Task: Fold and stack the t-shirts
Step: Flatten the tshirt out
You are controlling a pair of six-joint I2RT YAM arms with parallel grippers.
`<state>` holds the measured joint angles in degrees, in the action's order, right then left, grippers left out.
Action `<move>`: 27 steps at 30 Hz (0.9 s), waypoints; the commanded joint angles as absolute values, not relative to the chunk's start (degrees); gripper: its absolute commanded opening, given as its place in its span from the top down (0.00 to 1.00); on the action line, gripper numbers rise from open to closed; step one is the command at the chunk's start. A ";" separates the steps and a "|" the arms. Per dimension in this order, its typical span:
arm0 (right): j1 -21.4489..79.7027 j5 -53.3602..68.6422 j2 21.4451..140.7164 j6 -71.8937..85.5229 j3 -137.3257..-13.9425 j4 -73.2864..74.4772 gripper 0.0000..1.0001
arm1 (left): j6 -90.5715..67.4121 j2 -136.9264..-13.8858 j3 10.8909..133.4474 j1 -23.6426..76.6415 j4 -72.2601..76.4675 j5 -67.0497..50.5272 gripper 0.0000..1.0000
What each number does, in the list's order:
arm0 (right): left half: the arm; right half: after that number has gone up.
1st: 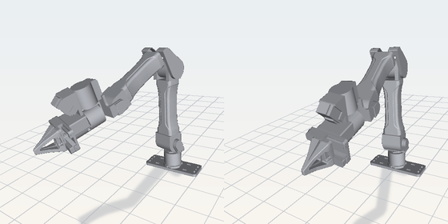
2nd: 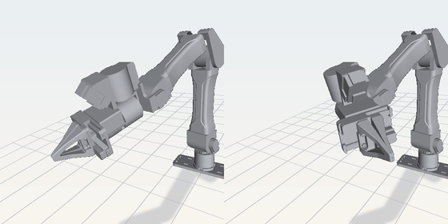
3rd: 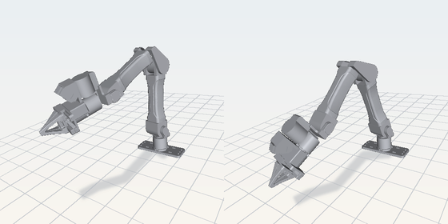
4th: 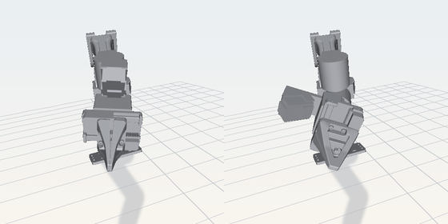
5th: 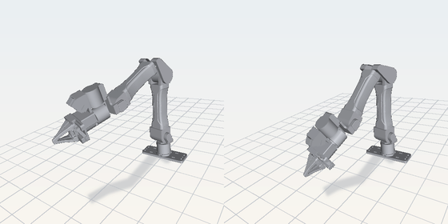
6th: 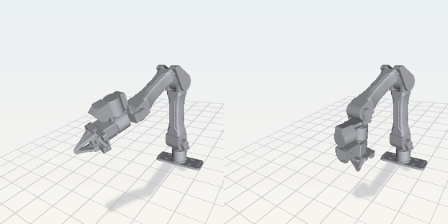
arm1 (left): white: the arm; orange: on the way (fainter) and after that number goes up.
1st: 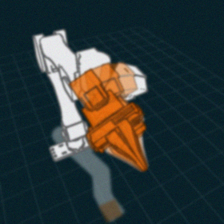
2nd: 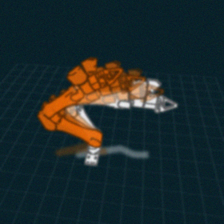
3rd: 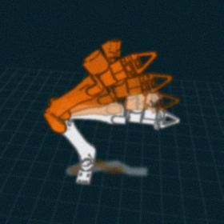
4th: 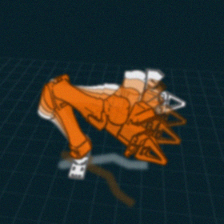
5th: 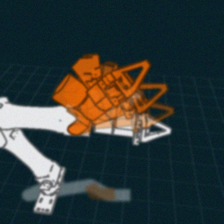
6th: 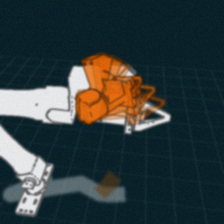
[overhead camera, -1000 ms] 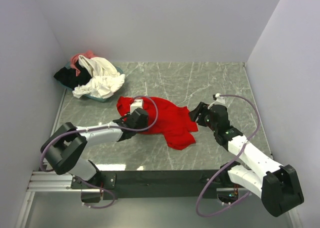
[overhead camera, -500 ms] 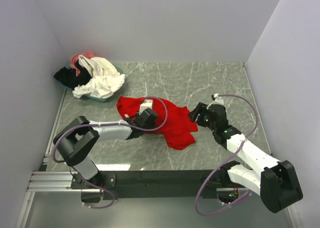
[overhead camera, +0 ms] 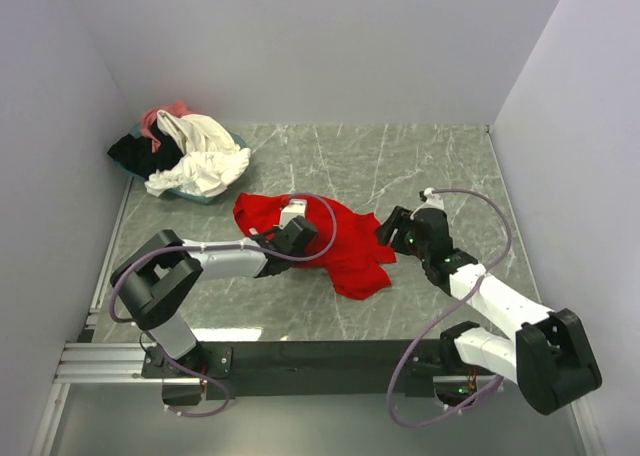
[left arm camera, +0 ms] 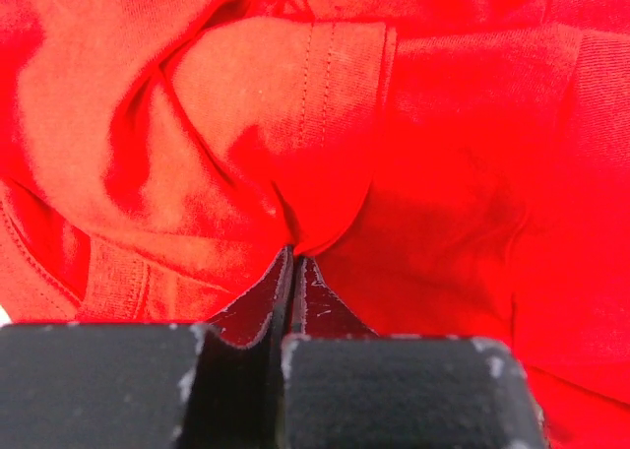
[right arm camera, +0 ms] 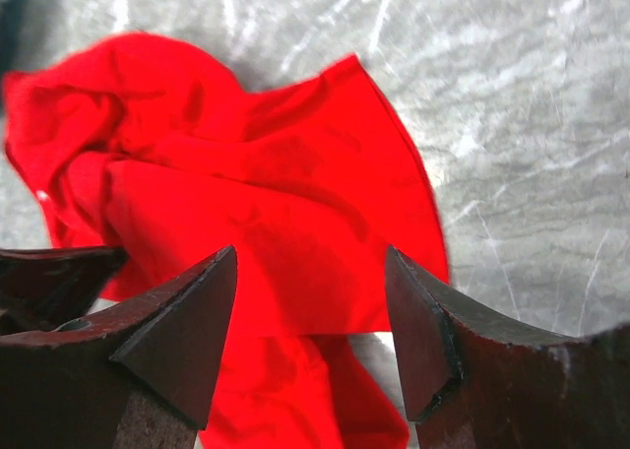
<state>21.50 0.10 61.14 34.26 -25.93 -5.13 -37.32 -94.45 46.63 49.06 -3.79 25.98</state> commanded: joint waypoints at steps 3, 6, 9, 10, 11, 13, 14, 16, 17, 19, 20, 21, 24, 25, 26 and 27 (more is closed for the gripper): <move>21.80 -0.18 65.12 33.84 -27.60 -6.77 0.32 | -38.14 -89.57 47.99 49.39 -6.06 27.77 0.99; 21.80 0.61 68.19 34.19 -28.12 -7.38 0.31 | -38.14 -84.65 48.43 49.39 -8.17 29.43 0.99; 21.97 2.02 71.88 35.06 -29.26 -7.73 0.31 | -38.06 -78.85 49.30 49.22 -10.63 31.02 0.99; 22.49 1.67 72.85 35.16 -29.70 -7.56 0.31 | -37.97 -75.97 49.39 49.31 -10.98 31.20 0.99; 22.85 0.97 74.86 35.42 -30.84 -7.30 0.32 | -37.97 -74.46 49.74 49.31 -11.77 31.38 1.00; 23.64 -0.96 77.16 35.59 -32.60 -4.76 0.32 | -37.88 -70.60 50.01 49.13 -12.39 31.47 1.00; 24.51 -3.40 79.08 35.77 -34.35 -3.88 0.32 | -37.88 -69.45 50.10 49.13 -12.74 31.29 0.99; 25.40 -5.44 80.68 36.12 -35.59 -2.46 0.32 | -37.79 -66.64 50.36 48.87 -13.79 30.76 0.99; 25.92 -6.32 81.90 36.65 -36.12 -2.46 0.31 | -37.62 -65.93 50.45 48.78 -14.23 30.50 0.99; 26.37 -7.20 83.23 37.35 -36.65 -2.55 0.32 | -37.70 -64.43 50.45 48.52 -15.64 30.32 0.99; 26.89 -8.34 84.54 37.53 -37.35 -2.29 0.32 | -37.71 -64.08 50.01 48.52 -15.99 30.41 1.00; 26.98 -8.96 85.33 37.70 -37.79 -1.59 0.31 | -37.79 -63.72 49.75 48.43 -16.61 30.58 0.99; 27.60 -10.37 88.15 37.88 -38.85 -1.23 0.31 | -38.23 -62.93 48.17 48.17 -16.96 31.46 1.00; 27.77 -10.20 89.02 37.97 -39.02 -1.32 0.31 | -38.32 -62.41 47.99 47.90 -17.14 31.64 1.00; 27.69 -10.02 90.60 37.97 -39.63 -1.41 0.32 | -38.32 -61.97 47.90 47.81 -17.23 31.81 1.00; 28.03 -9.50 91.40 37.88 -39.99 -1.32 0.33 | -38.23 -61.35 47.90 47.64 -17.23 32.16 0.99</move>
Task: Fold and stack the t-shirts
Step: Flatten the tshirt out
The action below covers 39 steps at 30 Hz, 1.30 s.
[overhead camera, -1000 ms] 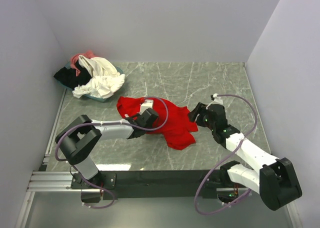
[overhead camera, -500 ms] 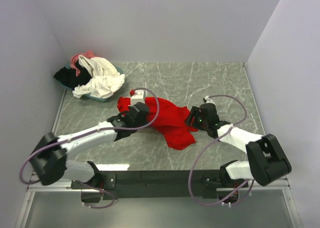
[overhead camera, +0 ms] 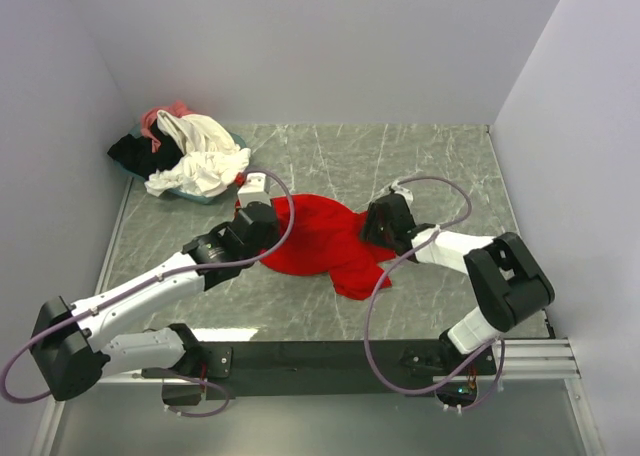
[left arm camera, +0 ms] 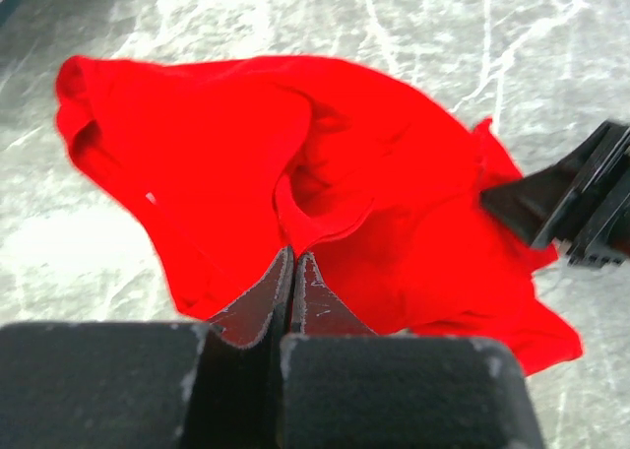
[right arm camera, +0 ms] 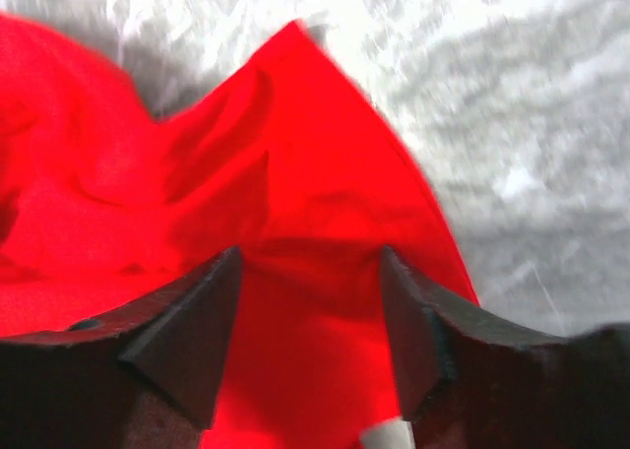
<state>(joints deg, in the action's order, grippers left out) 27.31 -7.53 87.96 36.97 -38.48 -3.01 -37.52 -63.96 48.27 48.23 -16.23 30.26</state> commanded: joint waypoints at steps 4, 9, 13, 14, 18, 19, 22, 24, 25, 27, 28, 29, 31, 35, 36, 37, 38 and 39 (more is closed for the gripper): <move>28.21 -7.92 93.95 37.88 -41.04 -2.02 0.63 | -37.09 -57.84 49.30 46.58 -18.28 32.17 1.00; 28.30 -6.24 94.57 37.00 -42.36 -1.85 1.00 | -35.16 -55.64 52.82 44.04 -20.30 31.29 1.00; 28.74 -5.71 86.00 35.16 -42.02 -0.79 1.00 | -33.49 -54.06 54.66 40.35 -21.71 30.77 1.00; 29.18 -5.89 83.61 34.90 -41.75 -0.53 1.00 | -33.23 -53.70 55.36 39.47 -22.14 30.33 1.00; 30.49 -5.80 70.25 32.96 -40.96 2.89 1.00 | -31.65 -51.16 56.60 34.73 -22.41 28.31 1.00; 31.02 -5.71 68.05 32.00 -41.31 3.77 1.00 | -31.38 -50.46 56.95 34.19 -22.59 27.95 0.99; 32.43 -3.43 60.84 31.03 -42.01 7.73 1.00 | -30.41 -50.45 59.58 32.61 -23.90 26.98 0.99; 34.52 -0.90 58.63 31.29 -41.75 10.09 1.00 | -29.80 -50.62 60.46 32.26 -24.08 26.28 0.99; 35.58 -0.27 56.36 31.81 -41.23 10.54 1.00 | -29.62 -50.71 61.08 32.17 -24.17 26.02 0.99; 38.66 1.04 53.89 32.34 -40.52 11.42 1.00 | -28.66 -51.24 62.13 31.56 -24.61 24.88 0.99; 42.50 2.19 52.14 32.95 -40.26 11.69 1.00 | -28.30 -52.02 63.62 31.38 -24.87 24.44 1.00; 44.37 2.81 51.60 33.22 -40.25 11.95 1.00 | -27.95 -52.55 64.50 31.20 -26.00 24.09 0.99; 51.19 3.34 51.07 34.10 -40.69 12.92 1.00 | -26.81 -53.87 66.17 30.76 -26.98 23.21 0.99; 64.63 3.42 53.34 35.42 -42.53 12.75 1.00 | -25.05 -55.37 70.04 30.15 -28.12 23.11 1.00; 67.04 3.78 54.22 35.77 -42.97 11.53 1.00 | -24.27 -55.55 70.40 29.89 -28.39 23.29 0.99; 69.24 4.13 56.49 36.12 -44.11 10.90 1.00 | -23.91 -55.98 71.18 29.71 -28.65 23.47 0.99; 73.61 5.00 57.73 36.21 -44.90 10.29 1.00 | -23.56 -56.16 71.45 29.45 -28.91 23.55 0.99; 75.48 5.53 59.22 36.12 -45.87 9.33 1.00 | -23.03 -56.34 71.63 29.10 -29.00 23.73 1.00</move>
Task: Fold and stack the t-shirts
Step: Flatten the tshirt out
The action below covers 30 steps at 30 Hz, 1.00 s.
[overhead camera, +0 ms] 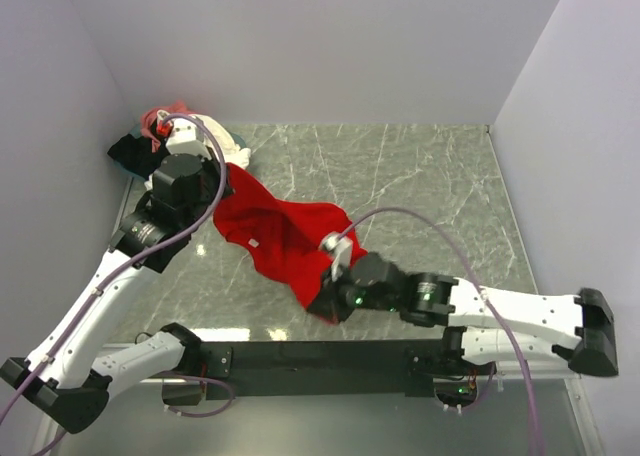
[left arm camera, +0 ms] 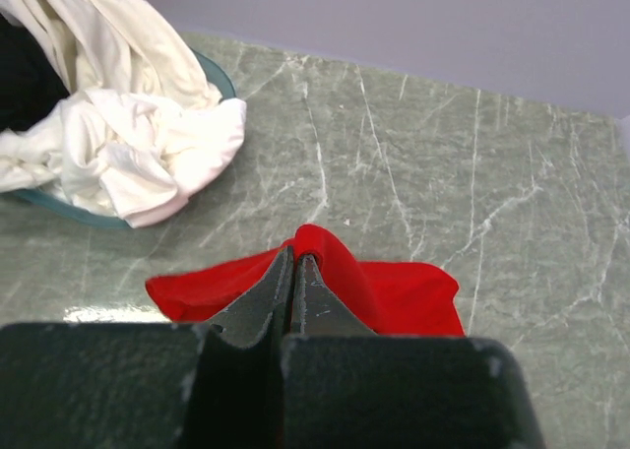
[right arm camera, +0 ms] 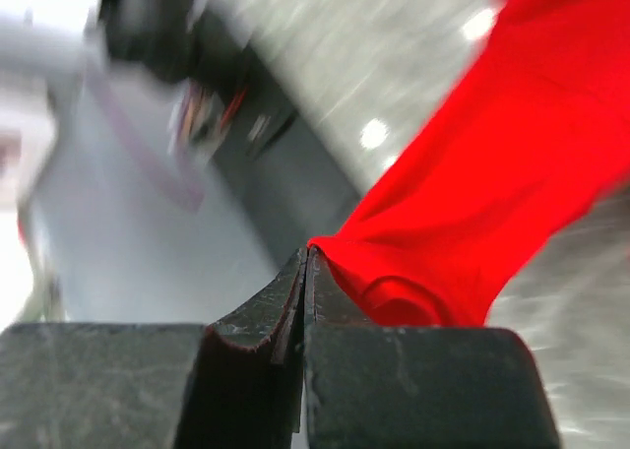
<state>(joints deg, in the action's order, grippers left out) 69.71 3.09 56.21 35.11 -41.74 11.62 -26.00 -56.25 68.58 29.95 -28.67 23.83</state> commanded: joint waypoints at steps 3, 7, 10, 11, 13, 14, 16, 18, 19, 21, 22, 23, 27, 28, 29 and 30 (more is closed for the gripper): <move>80.93 7.90 65.73 33.58 -50.79 9.05 1.00 | -22.50 -56.34 71.37 28.04 -28.83 23.82 1.00; 80.77 1.28 70.13 31.56 -56.06 13.17 0.60 | -22.59 -55.02 68.92 26.90 -27.60 23.29 0.99; 76.14 -3.32 68.65 31.11 -55.64 15.55 0.39 | -22.50 -54.23 66.63 25.49 -27.16 22.94 0.99; 74.29 -3.51 67.60 31.46 -54.76 15.47 0.38 | -22.41 -54.05 66.10 25.05 -26.81 22.68 0.99; 67.63 -6.04 64.27 33.21 -50.48 14.15 0.36 | -22.50 -53.62 64.26 23.39 -26.37 21.36 0.99; 65.76 -7.72 63.20 33.66 -49.06 14.24 0.36 | -22.67 -53.44 63.64 22.68 -25.85 20.66 0.99; 62.07 -13.42 61.71 34.54 -46.60 16.42 0.35 | -22.67 -53.17 62.32 20.57 -25.14 18.29 1.00; 57.58 -18.89 61.87 33.93 -45.27 18.27 0.33 | -23.03 -53.52 61.79 18.65 -24.44 15.49 0.99; 55.92 -19.07 62.22 33.84 -44.74 18.37 0.33 | -22.94 -53.61 61.61 18.02 -24.26 14.51 0.99; 51.08 -18.28 62.75 33.40 -43.60 17.41 0.32 | -23.11 -54.14 61.44 16.27 -23.82 13.10 1.00; 49.67 -18.19 63.62 33.40 -42.90 17.23 0.32 | -23.12 -54.23 61.17 15.74 -23.82 12.05 0.99; 47.83 -17.93 64.15 33.31 -42.63 16.97 0.32 | -23.03 -54.32 61.00 15.30 -23.64 11.69 1.00; 44.48 -14.42 68.19 33.83 -41.31 14.85 0.32 | -22.85 -53.97 59.94 13.54 -23.03 10.81 1.00; 44.39 -14.50 69.77 34.10 -41.13 14.77 0.32 | -22.85 -53.96 59.77 13.45 -23.03 10.90 0.99; 44.12 -14.50 70.39 34.80 -40.96 14.68 0.32 | -22.76 -53.96 59.59 13.19 -23.03 11.07 0.99; 44.03 -14.33 71.27 35.15 -40.35 14.50 0.32 | -22.68 -54.05 59.59 13.10 -22.94 11.07 1.00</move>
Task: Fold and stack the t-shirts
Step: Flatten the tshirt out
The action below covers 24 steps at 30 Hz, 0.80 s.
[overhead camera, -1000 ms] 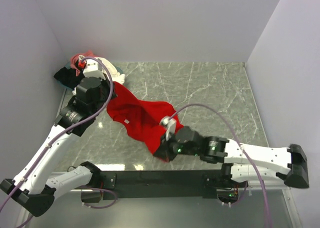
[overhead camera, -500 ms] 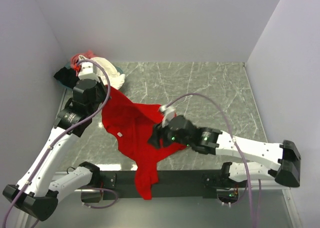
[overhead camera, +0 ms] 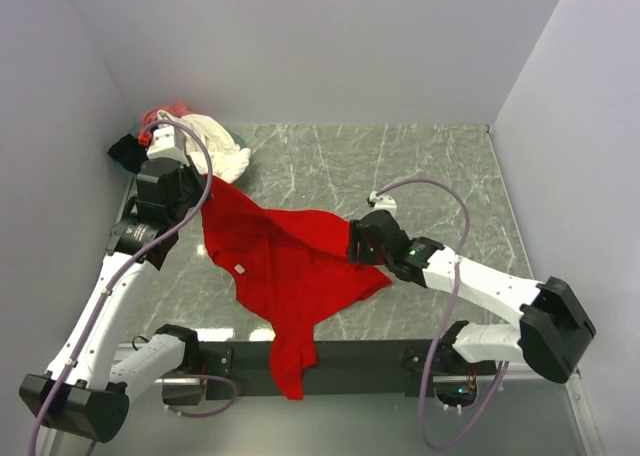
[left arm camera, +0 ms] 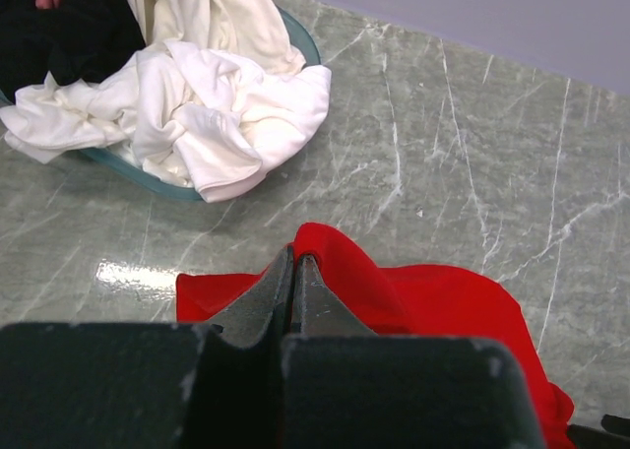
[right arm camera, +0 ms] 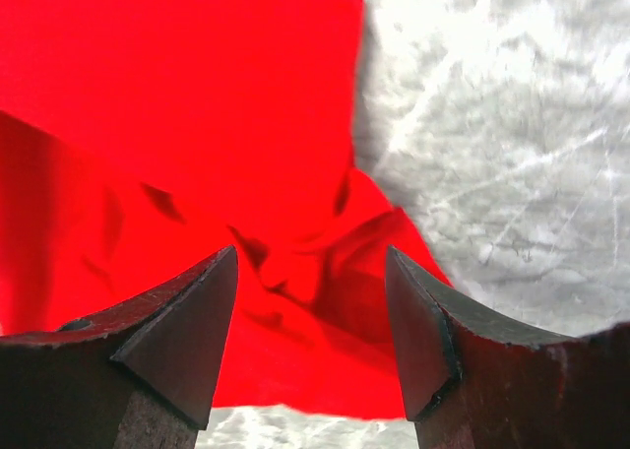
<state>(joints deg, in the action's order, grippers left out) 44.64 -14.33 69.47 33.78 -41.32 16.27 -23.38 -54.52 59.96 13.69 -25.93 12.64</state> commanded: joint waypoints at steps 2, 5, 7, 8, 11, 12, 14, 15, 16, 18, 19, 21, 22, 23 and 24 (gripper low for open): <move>43.51 -13.63 71.80 35.77 -39.56 13.63 0.32 | -22.59 -54.05 59.50 12.92 -22.94 10.90 0.99; 42.63 -12.57 73.21 36.21 -38.76 11.52 0.32 | -22.67 -54.23 59.50 12.66 -22.94 10.20 0.99; 42.02 -13.09 75.05 36.30 -38.93 10.55 0.31 | -22.67 -54.23 59.33 12.39 -22.76 9.84 0.99; 41.84 -13.10 75.67 36.30 -38.94 10.02 0.31 | -22.68 -54.14 59.24 12.22 -22.68 9.76 0.99; 40.79 -12.75 77.95 36.39 -39.11 7.65 0.31 | -22.59 -54.05 58.97 12.04 -22.59 9.41 0.99; 40.35 -12.40 79.53 36.21 -39.11 6.08 0.31 | -22.59 -54.23 58.89 12.04 -22.59 9.32 0.99; 39.21 -11.08 81.29 36.04 -39.29 4.49 0.31 | -22.59 -54.23 58.89 11.95 -22.59 9.23 1.00; 38.76 -10.81 83.04 35.69 -39.37 3.26 0.31 | -22.59 -54.23 58.89 11.95 -22.59 9.14 0.99; 38.59 -10.55 83.93 35.51 -39.55 2.47 0.31 | -22.50 -54.23 58.89 11.95 -22.59 9.14 0.99; 37.88 -10.28 85.86 34.90 -39.55 0.19 0.36 | -22.59 -54.23 58.80 11.87 -22.50 9.14 0.99; 37.71 -10.11 86.39 34.54 -39.64 0.09 0.40 | -22.59 -54.14 58.71 11.87 -22.50 9.14 0.99; 37.44 -10.81 87.18 33.93 -39.99 -1.32 0.57 | -22.50 -54.14 58.54 11.78 -22.41 9.14 0.99; 37.44 -11.33 87.10 33.75 -40.25 -1.14 0.63 | -22.59 -54.14 58.54 11.86 -22.50 9.14 0.99; 37.53 -11.69 86.84 33.31 -40.34 -0.62 0.72 | -22.50 -54.23 58.54 11.78 -22.50 9.05 0.99; 37.53 -12.65 85.79 33.31 -40.43 -0.44 0.87 | -22.59 -54.23 58.54 11.78 -22.50 9.05 0.99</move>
<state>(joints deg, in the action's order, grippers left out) 37.95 -9.96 86.83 34.02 -39.09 1.69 -23.33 -54.59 58.54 12.12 -24.64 9.85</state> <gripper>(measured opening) 0.230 0.015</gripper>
